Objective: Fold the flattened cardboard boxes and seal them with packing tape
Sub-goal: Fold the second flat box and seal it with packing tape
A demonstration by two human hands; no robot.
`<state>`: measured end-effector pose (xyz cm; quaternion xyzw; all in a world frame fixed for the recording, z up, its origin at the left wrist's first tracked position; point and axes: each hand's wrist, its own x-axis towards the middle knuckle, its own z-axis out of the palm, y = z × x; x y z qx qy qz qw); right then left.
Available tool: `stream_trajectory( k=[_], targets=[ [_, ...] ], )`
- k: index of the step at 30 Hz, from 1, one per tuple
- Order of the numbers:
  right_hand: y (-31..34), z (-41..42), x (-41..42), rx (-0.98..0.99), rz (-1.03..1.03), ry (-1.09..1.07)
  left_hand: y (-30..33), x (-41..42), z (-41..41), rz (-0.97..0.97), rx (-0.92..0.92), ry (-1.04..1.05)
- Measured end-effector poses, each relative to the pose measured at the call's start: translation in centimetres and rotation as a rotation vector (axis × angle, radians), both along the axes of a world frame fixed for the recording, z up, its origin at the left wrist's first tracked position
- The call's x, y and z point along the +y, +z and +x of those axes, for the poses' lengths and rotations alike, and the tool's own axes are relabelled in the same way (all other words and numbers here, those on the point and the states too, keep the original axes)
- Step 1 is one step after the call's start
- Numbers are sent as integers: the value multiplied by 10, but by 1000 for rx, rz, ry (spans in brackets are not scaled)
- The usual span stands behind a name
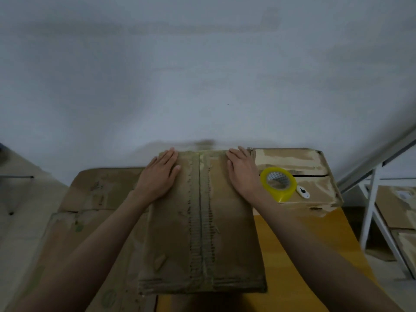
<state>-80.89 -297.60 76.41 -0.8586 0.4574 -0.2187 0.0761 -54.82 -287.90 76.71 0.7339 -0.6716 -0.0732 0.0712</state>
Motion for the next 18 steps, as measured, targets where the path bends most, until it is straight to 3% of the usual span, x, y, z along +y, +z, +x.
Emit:
stream_trajectory(
  k=[8, 13, 18],
  targets=[
    [12, 34, -28, 63, 95, 142, 18, -46, -17, -105, 35, -214],
    [12, 35, -39, -34, 257, 84, 14, -62, -20, -116, 122, -135],
    [10, 18, -50, -322, 463, -93, 13, -57, 14, -83, 360, 38]
  ],
)
